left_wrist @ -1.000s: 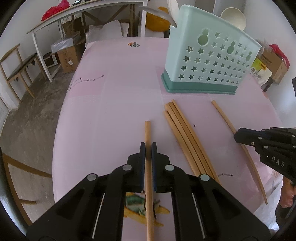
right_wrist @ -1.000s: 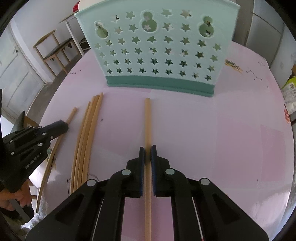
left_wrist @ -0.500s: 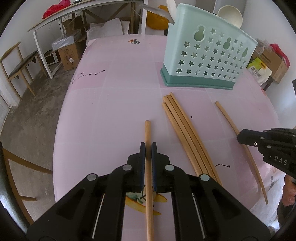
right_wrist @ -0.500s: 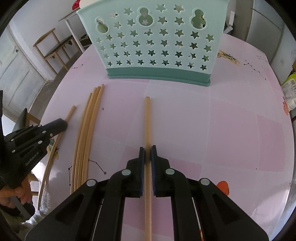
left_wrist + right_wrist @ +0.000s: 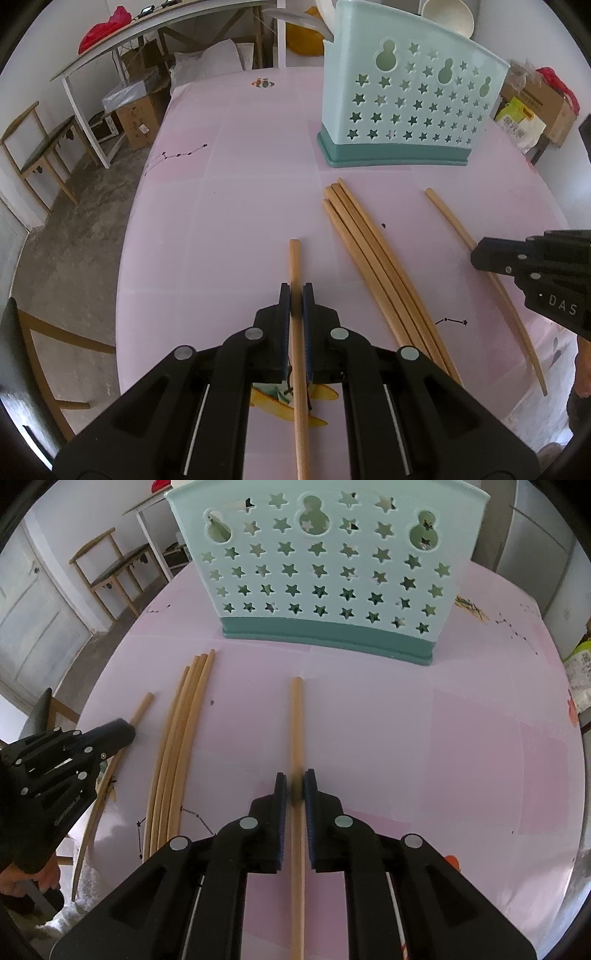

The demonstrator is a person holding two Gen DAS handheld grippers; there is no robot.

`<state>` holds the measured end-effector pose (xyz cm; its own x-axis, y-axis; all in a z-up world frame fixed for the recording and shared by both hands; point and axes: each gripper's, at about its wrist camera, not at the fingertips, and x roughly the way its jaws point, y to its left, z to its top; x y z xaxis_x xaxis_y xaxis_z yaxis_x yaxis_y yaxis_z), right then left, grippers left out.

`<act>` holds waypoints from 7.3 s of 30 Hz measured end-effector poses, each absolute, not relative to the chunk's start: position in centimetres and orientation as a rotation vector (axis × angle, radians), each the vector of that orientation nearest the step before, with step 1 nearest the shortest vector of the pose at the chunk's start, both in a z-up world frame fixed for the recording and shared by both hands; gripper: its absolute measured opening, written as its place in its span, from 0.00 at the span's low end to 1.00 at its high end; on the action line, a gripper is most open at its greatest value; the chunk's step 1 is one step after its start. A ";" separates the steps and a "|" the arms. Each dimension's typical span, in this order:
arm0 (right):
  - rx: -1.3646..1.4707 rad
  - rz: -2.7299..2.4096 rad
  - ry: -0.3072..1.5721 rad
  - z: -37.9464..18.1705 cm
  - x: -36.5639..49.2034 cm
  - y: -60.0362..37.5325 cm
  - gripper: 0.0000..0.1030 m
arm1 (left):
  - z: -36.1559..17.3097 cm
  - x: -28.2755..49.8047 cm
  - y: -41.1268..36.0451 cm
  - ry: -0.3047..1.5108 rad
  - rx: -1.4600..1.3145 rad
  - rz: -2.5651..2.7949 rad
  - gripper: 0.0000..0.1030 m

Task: Organize utensils
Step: 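Lift both chopsticks to the green holder while the left gripper releases its chopstick inside, then lower the right gripper's chopstick into the green holder and open the right gripper, then return to the chopstick pile and close the right gripper on one chopstick, then close the left gripper on another wooden chopstick beside the right gripper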

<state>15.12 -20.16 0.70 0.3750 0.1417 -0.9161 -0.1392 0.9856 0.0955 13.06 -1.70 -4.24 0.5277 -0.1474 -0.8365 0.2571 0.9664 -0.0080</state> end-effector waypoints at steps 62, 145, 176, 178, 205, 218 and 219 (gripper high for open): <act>0.322 0.202 0.564 16.1 11.7 -28.5 0.07 | 22.3 16.4 -0.4 0.179 -0.325 -0.580 0.05; 0.104 0.243 0.373 19.8 13.1 -25.8 0.43 | 1.0 6.6 6.5 0.661 -0.073 -0.159 0.72; 0.188 0.394 1.127 0.4 13.1 -16.5 0.06 | -3.1 6.0 0.5 0.854 -0.079 -0.346 0.49; 0.191 0.378 1.126 0.4 13.3 -16.9 0.06 | -3.2 6.0 0.3 0.856 -0.087 -0.368 0.45; 0.279 0.288 1.109 0.2 11.7 -21.7 0.06 | -4.7 8.1 -2.0 0.875 0.038 -0.298 0.29; 0.257 0.279 1.127 0.3 12.0 -21.4 0.06 | -4.6 8.2 -1.4 0.893 0.070 -0.281 0.12; 0.256 0.277 1.129 0.3 12.0 -21.3 0.06 | -4.6 8.3 -1.2 0.897 0.067 -0.285 0.11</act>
<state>11.99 -21.35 0.35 0.4000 0.3443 -0.8494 -0.0877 0.9369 0.3384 8.25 -1.23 -4.58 0.5889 -0.2172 -0.7784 0.2727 0.9601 -0.0615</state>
